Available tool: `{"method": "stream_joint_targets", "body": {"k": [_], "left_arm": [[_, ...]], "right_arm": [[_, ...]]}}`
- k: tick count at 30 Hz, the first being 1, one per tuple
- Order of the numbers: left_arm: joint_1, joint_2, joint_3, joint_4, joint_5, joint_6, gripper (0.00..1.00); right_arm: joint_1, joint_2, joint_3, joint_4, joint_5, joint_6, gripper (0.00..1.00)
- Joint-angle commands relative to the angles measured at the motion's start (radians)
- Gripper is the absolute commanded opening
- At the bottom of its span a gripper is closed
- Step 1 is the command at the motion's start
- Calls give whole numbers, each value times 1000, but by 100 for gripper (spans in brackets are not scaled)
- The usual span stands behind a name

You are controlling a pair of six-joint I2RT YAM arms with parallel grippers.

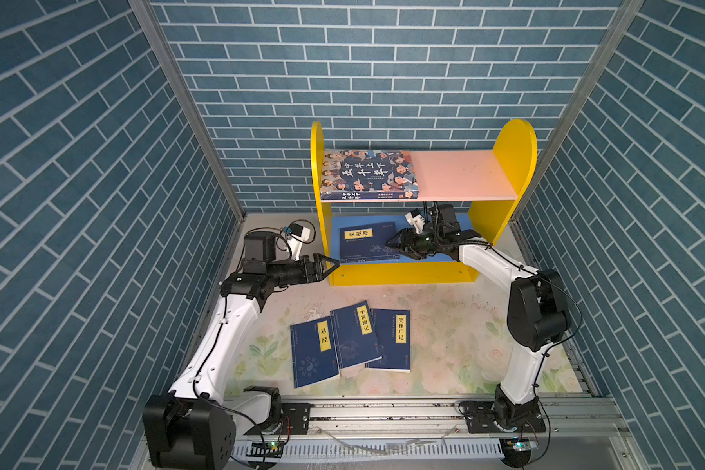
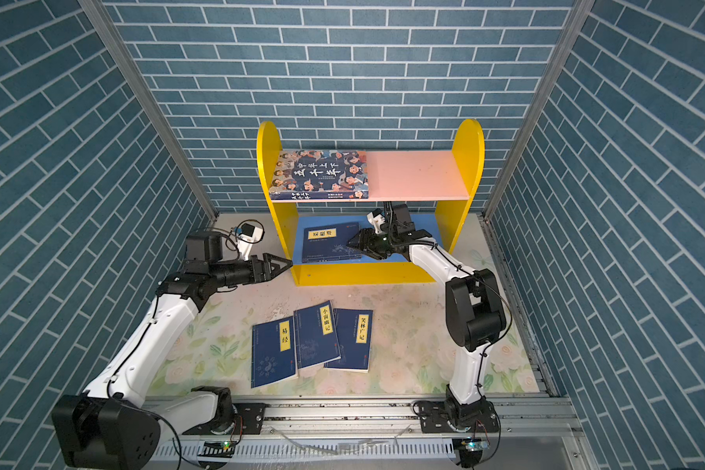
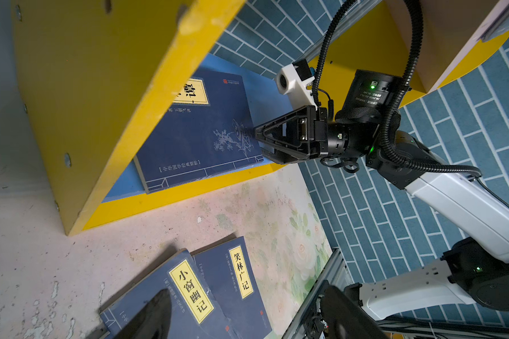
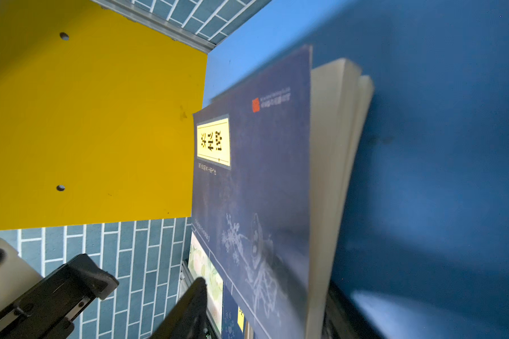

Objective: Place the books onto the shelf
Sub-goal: 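Lower the book flat on the blue shelf and open the right gripper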

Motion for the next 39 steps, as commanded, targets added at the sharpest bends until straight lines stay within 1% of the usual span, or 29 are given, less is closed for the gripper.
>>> {"method": "stream_joint_targets", "body": {"k": [1,8,10,17,19,24,27,30,39], "left_arm": [[8,-14,-2,-4,-7,20,83],[8,-27,-1,-22,-19,40,83],[8,-25,-2,-23,-22,42,83],[8,-20,-2,-20,-28,51,83],[7,-19,5,-32,-54,80,83],[8,-1,67,-111,-211,264,82],[8,10,88,-140,-270,346,81],[8,7,75,-136,-296,379,81],[8,-13,-11,-102,-348,387,79]], "right_arm": [[-2,-12,3,-108,136,-71,62],[-2,-28,18,-115,228,-79,62],[-3,-23,28,-117,226,-79,61],[9,-5,41,-113,180,-59,52],[16,-5,38,-107,175,-53,50],[33,2,39,-95,159,-37,48],[41,13,48,-92,147,-30,47],[47,20,53,-89,148,-25,47],[65,54,89,-93,140,-13,46]]}}
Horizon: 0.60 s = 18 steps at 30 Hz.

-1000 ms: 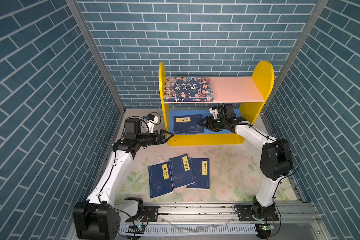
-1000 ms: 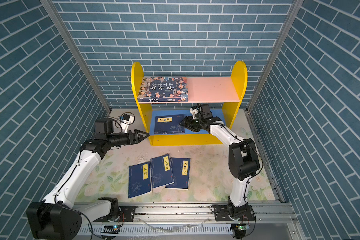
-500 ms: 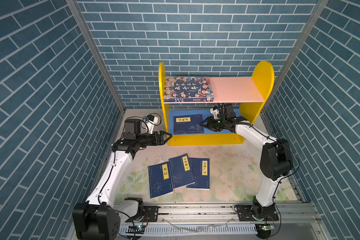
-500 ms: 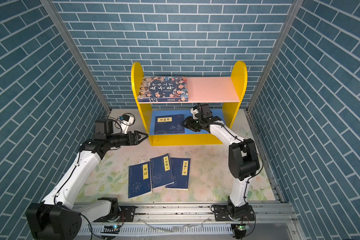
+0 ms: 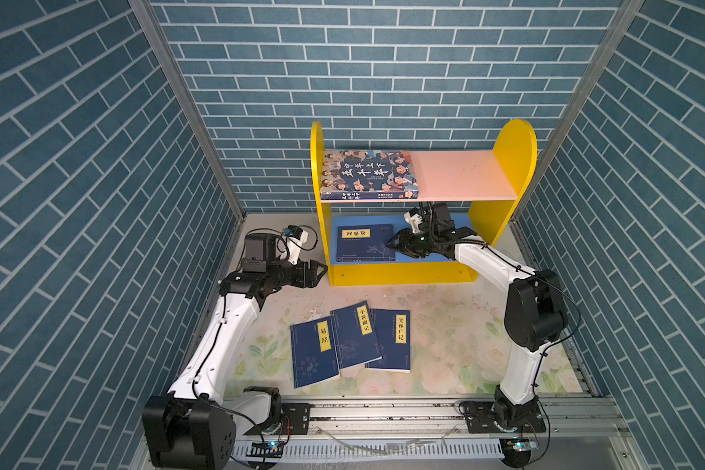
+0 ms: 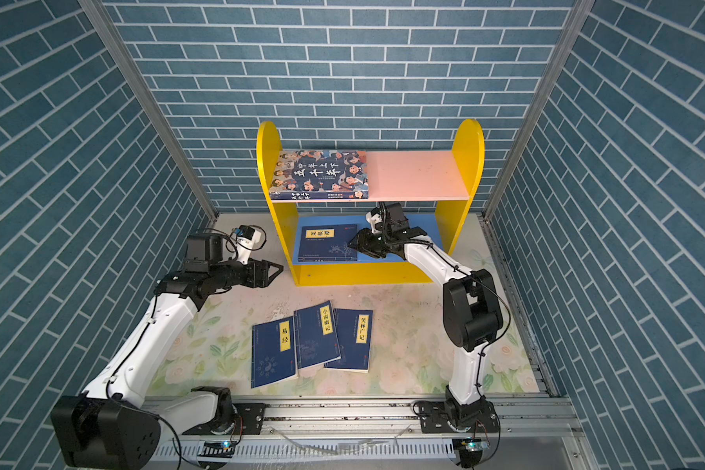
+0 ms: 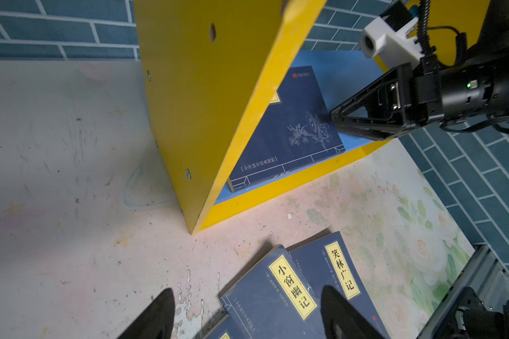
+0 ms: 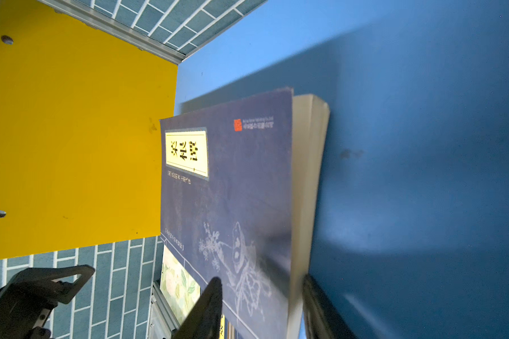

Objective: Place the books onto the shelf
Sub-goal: 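Lower the book flat on the blue shelf and open the right gripper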

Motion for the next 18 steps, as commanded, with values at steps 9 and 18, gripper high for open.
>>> {"method": "stream_joint_targets", "body": {"k": [9,18], "left_arm": [[5,-18,-39,9,-17,24,78],[5,-18,-57,11,-13,25,78]], "right_arm": [[25,61,74,-60,4,-16,47],[15,94,135,-125,106,-66,57]]}}
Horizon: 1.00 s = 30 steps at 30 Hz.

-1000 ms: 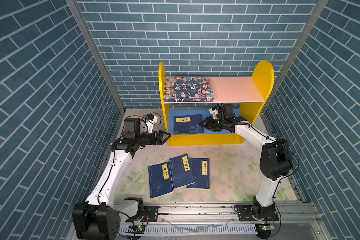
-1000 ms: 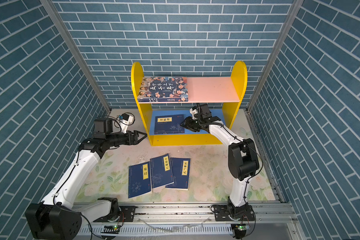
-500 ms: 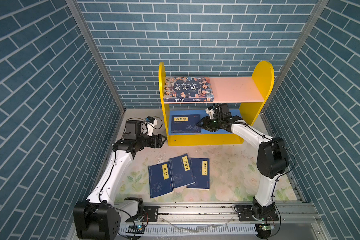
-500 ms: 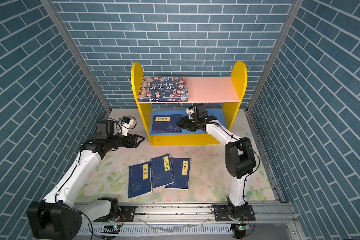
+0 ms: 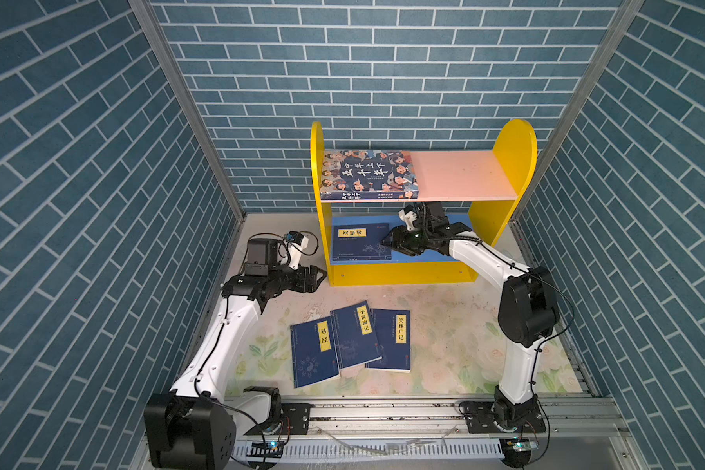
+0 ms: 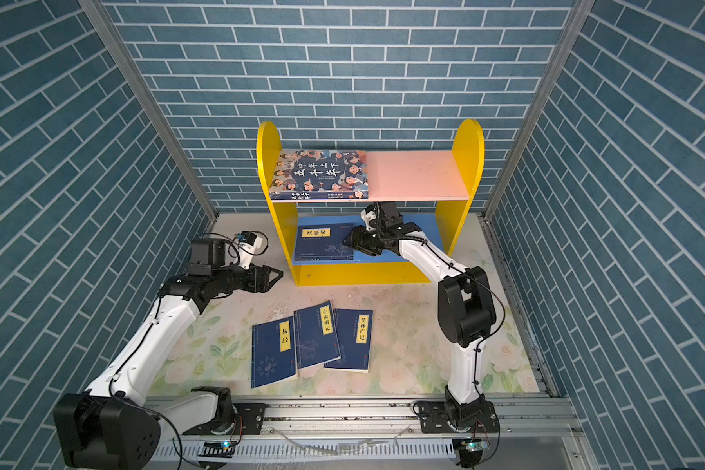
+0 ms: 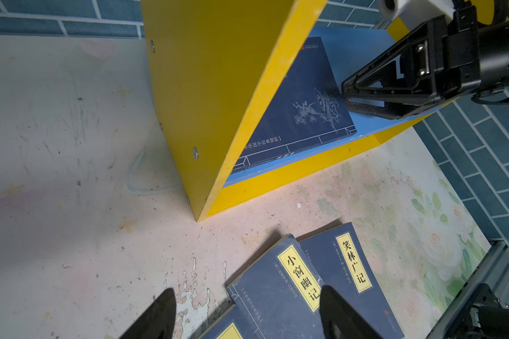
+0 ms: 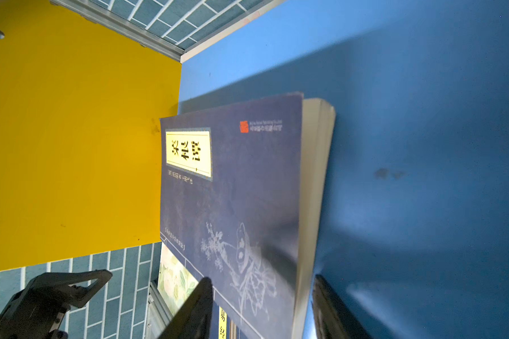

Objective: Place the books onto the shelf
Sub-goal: 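Lower the book flat on the blue shelf and open the right gripper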

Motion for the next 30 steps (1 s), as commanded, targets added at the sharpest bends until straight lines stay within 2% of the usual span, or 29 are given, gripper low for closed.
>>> {"method": "stream_joint_targets", "body": {"k": [1,10,30], "left_arm": [[4,-16,-14,4,2,14,78],[4,-20,-19,-4,4,17,78],[4,-15,-26,7,8,7,78]], "right_arm": [[-3,50,44,-58,76,-57,58],[-6,125,156,-83,55,-68,58],[12,180,239,-113,-23,-93,53]]}}
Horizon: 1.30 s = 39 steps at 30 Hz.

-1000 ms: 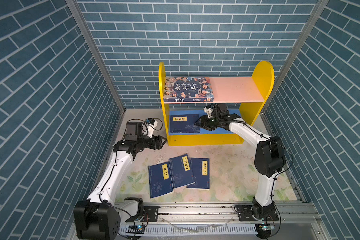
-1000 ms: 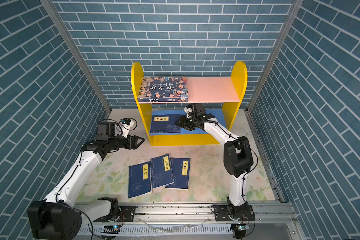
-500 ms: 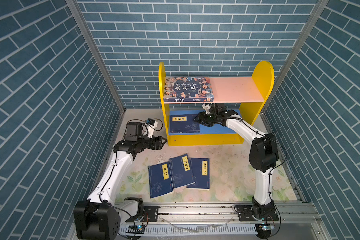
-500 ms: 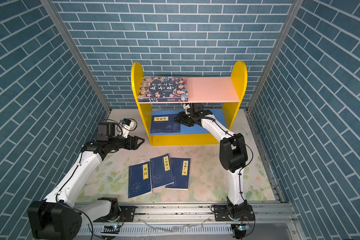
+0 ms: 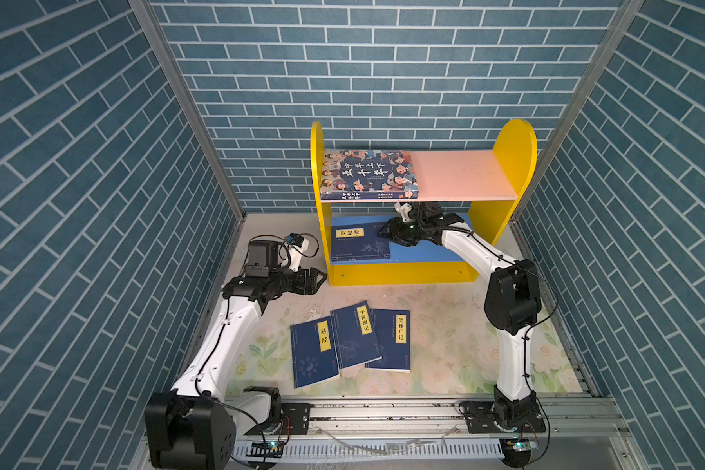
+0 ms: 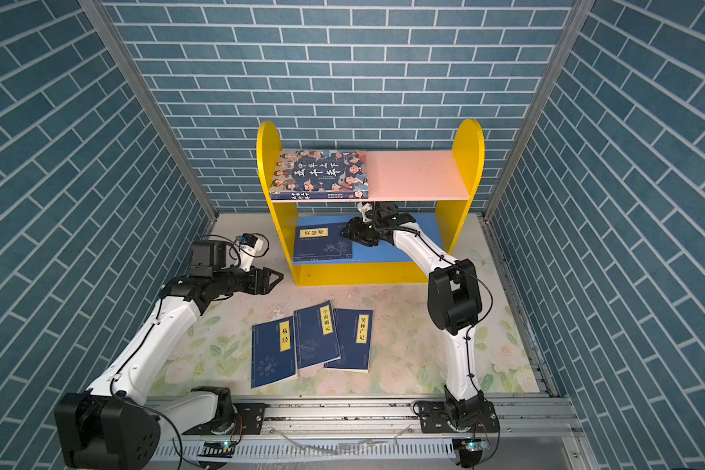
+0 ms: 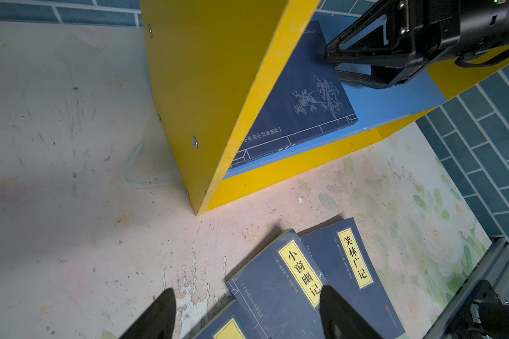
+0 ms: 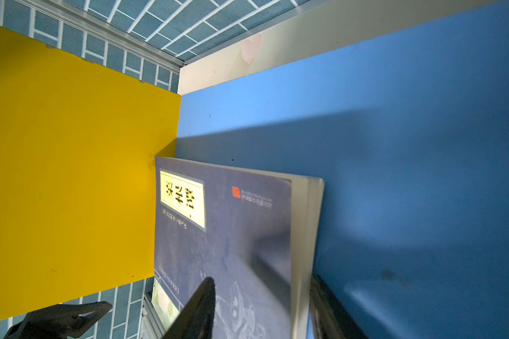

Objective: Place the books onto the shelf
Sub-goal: 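Lower the book flat on the blue shelf and open the right gripper, then withdraw the right gripper from the shelf toward the books on the table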

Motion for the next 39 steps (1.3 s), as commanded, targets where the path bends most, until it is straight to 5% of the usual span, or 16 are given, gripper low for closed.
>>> {"method": "stream_joint_targets", "body": {"k": [1,30,39], "left_arm": [[4,-12,-10,6,8,3,78],[4,-4,-4,4,5,-16,79],[4,-4,46,-74,8,-19,79]], "right_arm": [[12,32,25,-51,-10,-57,53],[39,-88,-121,-10,67,-18,59],[1,-259,-263,101,109,22,64]]}}
